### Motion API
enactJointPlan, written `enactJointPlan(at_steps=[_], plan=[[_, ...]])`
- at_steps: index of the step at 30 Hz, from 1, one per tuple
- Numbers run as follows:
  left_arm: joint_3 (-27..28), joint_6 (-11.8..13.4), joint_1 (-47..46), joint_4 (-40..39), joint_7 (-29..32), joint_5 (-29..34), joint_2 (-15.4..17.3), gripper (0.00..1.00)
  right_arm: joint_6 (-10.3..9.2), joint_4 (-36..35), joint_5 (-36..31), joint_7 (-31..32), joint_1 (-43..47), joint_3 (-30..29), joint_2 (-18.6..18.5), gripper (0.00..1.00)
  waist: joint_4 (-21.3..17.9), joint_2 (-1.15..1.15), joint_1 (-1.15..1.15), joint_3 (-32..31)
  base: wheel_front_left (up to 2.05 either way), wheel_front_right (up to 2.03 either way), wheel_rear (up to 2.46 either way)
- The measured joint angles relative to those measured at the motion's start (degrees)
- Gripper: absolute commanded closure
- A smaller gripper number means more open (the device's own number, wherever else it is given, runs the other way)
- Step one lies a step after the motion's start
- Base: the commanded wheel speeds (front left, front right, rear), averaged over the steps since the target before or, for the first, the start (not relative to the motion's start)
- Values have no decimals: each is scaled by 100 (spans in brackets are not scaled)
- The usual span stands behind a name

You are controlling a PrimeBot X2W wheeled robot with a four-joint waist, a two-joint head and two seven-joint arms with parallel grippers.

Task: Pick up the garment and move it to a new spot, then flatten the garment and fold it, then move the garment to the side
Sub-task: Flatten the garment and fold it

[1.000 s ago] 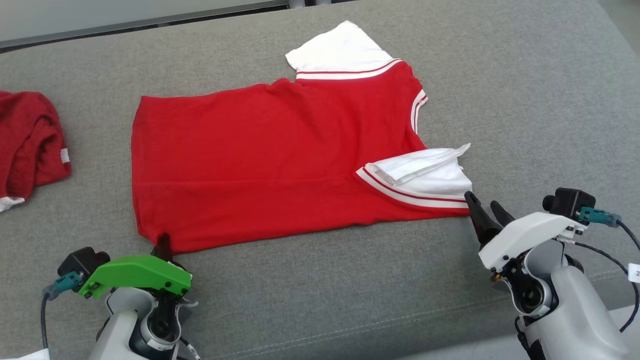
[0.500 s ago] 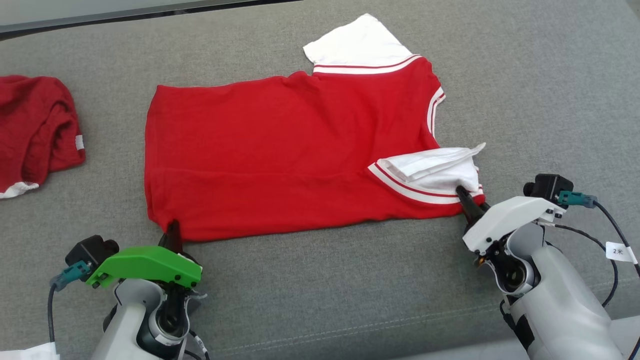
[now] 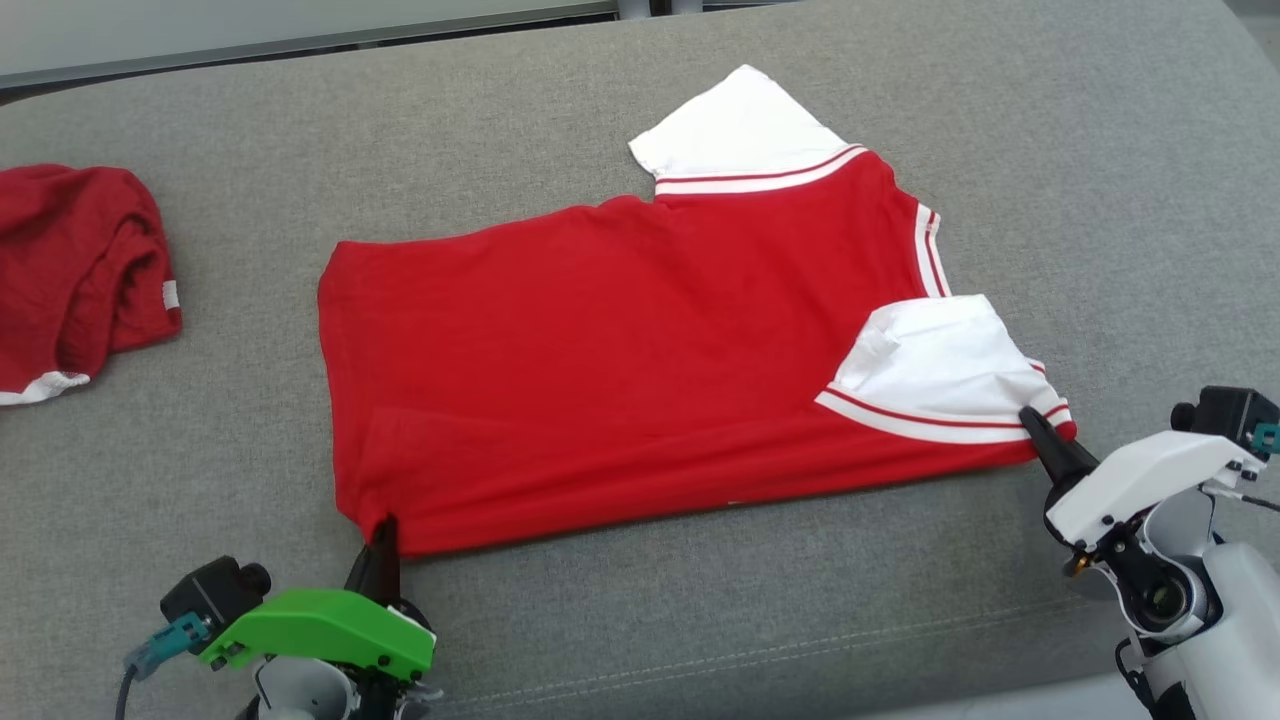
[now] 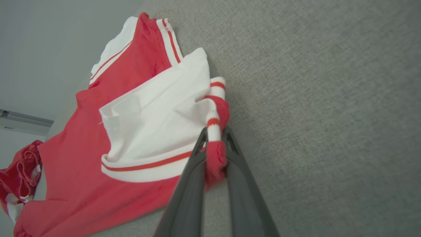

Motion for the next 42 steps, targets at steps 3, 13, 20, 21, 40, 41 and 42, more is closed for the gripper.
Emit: enactJointPlan(at_steps=[3, 13, 20, 21, 40, 41, 42], plan=[[-29, 90, 238, -120, 7, -2, 20, 100, 0, -69, 2, 0, 235, -105, 74, 100, -19, 0, 0, 7, 0, 0, 0], [-170, 136, 445, 48, 31, 153, 177, 100, 0, 120, -162, -154, 417, -149, 319, 100, -44, 0, 0, 1, 0, 0, 0], [-186, 129, 452, 157, 8, 194, 233, 35, 4, 302, -208, -259, 416, -108, 323, 86, -53, 0, 0, -82, 0, 0, 0], [-174, 130, 461, 152, 8, 193, 248, 0, 4, 318, -208, -275, 416, -102, 319, 51, -56, 0, 0, -96, 0, 0, 0], [-387, 328, 76, -726, 747, 861, 1522, 0, -7, -230, -328, -120, 514, -347, -336, 0, -170, 0, 0, -368, 0, 0, 0], [-458, 283, -72, -757, 862, 915, 1579, 0, -7, -312, -367, -66, 447, -348, -357, 0, -185, 0, 0, -352, 0, 0, 0], [-525, 235, -224, -773, 980, 958, 1628, 0, -7, -385, -402, -7, 374, -346, -372, 0, -198, 0, 0, -332, 0, 0, 0]])
